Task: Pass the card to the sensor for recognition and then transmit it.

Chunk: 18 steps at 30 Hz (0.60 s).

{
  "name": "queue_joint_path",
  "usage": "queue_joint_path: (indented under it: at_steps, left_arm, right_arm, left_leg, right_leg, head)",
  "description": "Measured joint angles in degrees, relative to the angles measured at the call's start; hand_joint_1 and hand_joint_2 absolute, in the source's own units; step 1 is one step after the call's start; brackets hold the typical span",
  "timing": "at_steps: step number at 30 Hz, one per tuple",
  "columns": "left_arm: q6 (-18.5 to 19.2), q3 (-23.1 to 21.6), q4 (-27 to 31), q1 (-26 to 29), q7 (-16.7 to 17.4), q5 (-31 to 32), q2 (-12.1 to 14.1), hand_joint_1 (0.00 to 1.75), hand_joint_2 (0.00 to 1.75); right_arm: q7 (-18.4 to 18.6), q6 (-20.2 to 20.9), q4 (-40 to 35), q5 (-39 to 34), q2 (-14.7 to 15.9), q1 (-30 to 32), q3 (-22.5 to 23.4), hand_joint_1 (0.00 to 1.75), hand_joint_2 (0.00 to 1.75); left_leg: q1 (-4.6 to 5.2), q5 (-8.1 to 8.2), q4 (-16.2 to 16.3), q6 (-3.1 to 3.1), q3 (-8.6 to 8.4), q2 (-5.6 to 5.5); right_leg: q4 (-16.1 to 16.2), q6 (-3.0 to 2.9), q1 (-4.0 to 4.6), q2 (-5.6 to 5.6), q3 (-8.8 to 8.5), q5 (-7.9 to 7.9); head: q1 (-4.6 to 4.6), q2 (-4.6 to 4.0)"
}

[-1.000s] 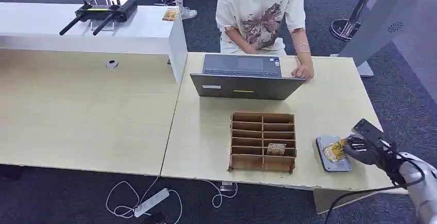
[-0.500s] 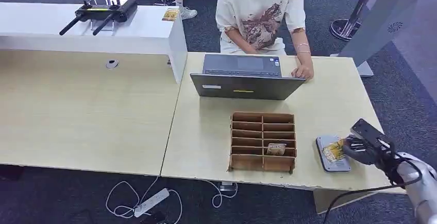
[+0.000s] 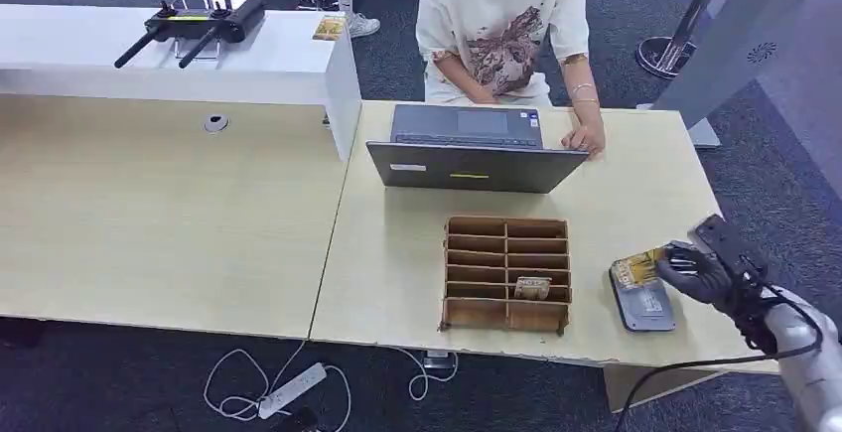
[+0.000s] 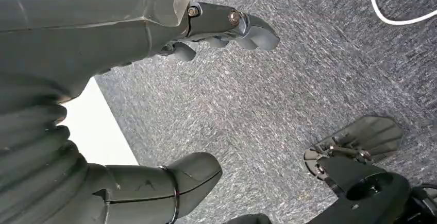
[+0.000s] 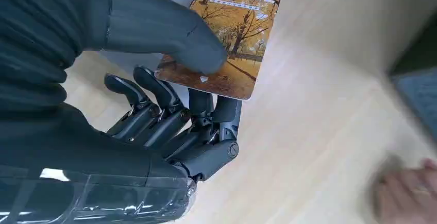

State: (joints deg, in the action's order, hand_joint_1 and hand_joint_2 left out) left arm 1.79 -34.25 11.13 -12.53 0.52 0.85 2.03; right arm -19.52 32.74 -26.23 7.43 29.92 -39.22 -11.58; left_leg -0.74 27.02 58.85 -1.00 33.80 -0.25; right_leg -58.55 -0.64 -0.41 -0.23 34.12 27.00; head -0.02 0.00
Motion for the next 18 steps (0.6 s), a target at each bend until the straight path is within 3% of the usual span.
queue_joint_path:
  at_steps: [4, 12, 15, 18]
  left_arm:
    - [0.0, 0.8, 0.0, 0.3, -0.4, 1.1, 0.0, 0.00, 1.75]
    - [0.3, 1.2, 0.3, 0.1, 0.2, 3.0, -0.5, 0.00, 1.75]
    - [0.5, 1.3, 0.6, 0.0, 0.6, 3.9, -0.8, 0.00, 1.75]
    - [0.5, 1.6, 0.7, -0.2, 0.9, 4.9, -1.1, 0.00, 1.75]
  right_arm:
    - [-3.2, 2.7, -1.8, -3.9, 0.2, -1.0, 2.2, 1.75, 1.75]
    - [-3.8, 5.2, -4.5, -5.8, 0.9, -6.9, 4.0, 1.75, 1.75]
    - [-3.9, 3.7, -4.9, -6.0, 0.7, -9.7, 4.0, 1.75, 1.75]
    - [-3.4, -0.4, -5.9, -5.3, -0.9, -13.9, 4.0, 1.75, 1.75]
  left_leg:
    - [0.00, 0.00, 0.0, 0.00, -0.01, 0.01]
    - [0.05, -0.04, 0.0, 0.04, -0.03, 0.03]
    - [0.09, -0.08, 0.0, 0.04, 0.04, 0.00]
    - [0.08, -0.08, 0.0, 0.04, 0.00, 0.14]
  right_leg:
    - [0.0, 0.00, 0.00, 0.01, 0.01, 0.00]
    - [0.0, 0.00, -0.07, 0.03, 0.02, -0.02]
    - [0.0, 0.01, -0.11, 0.00, 0.02, -0.03]
    - [-0.1, 0.02, -0.11, 0.16, 0.08, -0.06]
  head:
    - [0.00, 0.00]
    - [0.00, 0.00]
    - [-0.02, 0.00]
    - [-0.02, 0.00]
